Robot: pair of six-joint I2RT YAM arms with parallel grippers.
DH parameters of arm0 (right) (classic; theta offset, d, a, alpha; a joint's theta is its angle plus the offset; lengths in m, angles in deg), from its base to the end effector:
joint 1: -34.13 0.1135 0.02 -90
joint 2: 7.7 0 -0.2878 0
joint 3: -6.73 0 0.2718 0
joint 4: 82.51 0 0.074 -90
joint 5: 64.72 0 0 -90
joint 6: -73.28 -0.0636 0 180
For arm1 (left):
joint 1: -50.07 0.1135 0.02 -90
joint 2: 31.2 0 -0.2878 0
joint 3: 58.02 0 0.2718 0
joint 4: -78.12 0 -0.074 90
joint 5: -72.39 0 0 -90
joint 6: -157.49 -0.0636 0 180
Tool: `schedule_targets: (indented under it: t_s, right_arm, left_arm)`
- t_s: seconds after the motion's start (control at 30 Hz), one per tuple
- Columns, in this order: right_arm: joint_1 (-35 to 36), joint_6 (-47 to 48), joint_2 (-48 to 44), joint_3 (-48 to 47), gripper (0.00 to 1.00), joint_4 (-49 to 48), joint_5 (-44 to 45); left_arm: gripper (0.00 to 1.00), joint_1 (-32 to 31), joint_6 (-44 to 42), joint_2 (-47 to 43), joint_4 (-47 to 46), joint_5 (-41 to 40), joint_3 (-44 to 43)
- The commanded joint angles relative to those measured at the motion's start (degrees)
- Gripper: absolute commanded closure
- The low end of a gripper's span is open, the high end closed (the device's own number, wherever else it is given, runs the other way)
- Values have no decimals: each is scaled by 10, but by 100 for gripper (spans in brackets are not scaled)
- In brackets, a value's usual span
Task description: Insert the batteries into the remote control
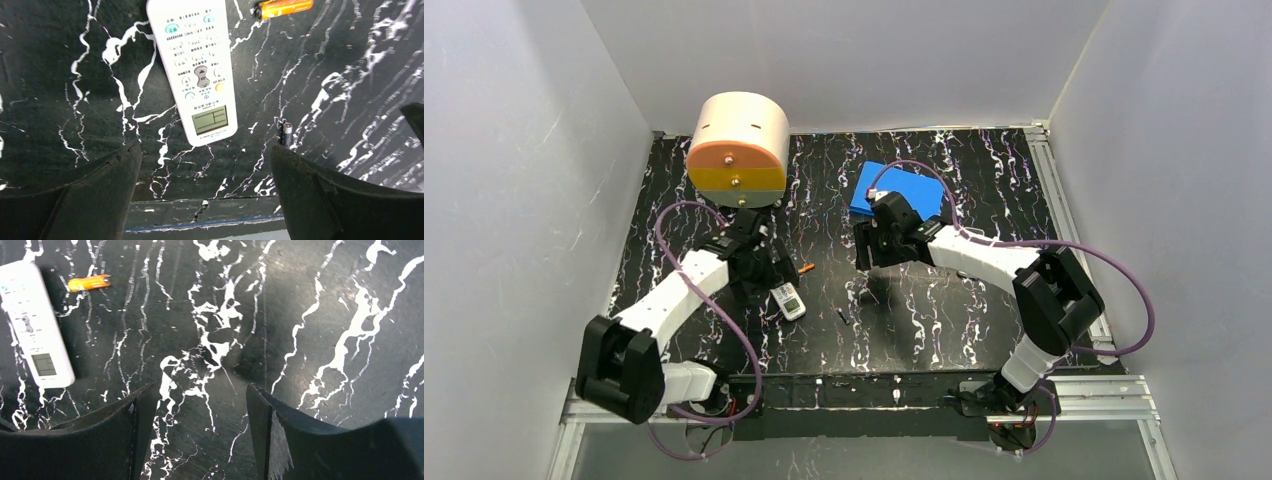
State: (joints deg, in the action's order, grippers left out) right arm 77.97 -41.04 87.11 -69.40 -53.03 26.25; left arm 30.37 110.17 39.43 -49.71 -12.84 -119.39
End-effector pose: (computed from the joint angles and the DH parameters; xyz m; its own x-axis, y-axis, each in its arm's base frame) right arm 0.2845 0.2717 0.2107 -0.7715 -0.1700 -0.6131 -0.4024 0.8768 0.2632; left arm 0.2416 -0.0921 0.2206 -0.8610 -0.4093 -0.3021 -0.2860 0.8806 -0.3779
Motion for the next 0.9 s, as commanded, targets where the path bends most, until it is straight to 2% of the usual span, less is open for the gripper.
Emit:
schedule_targets:
  t_s: [0.0,0.23,0.37,0.6,0.7,0.87]
  right_arm:
    - [-5,-28,-13,17,27,-11,29]
    - [-5,-29,-28,51,28,-15,35]
    - [-5,-38,-29,61,28,-22,33]
    - [-6,-42,-27,57,29,-25,34]
    - [-6,-44,-26,52,29,-25,33]
    - [-5,-48,-20,37,29,-21,34]
  left_arm:
    - [2,-38,91,57,14,-92,-16]
    - [2,-54,134,136,-1,-111,-46]
    - [8,-65,113,166,-32,-111,-57]
    - [17,-68,120,208,-10,-120,-59]
    - [24,-69,115,218,-13,-120,-54]
    - [46,-71,88,219,-60,-101,-26]
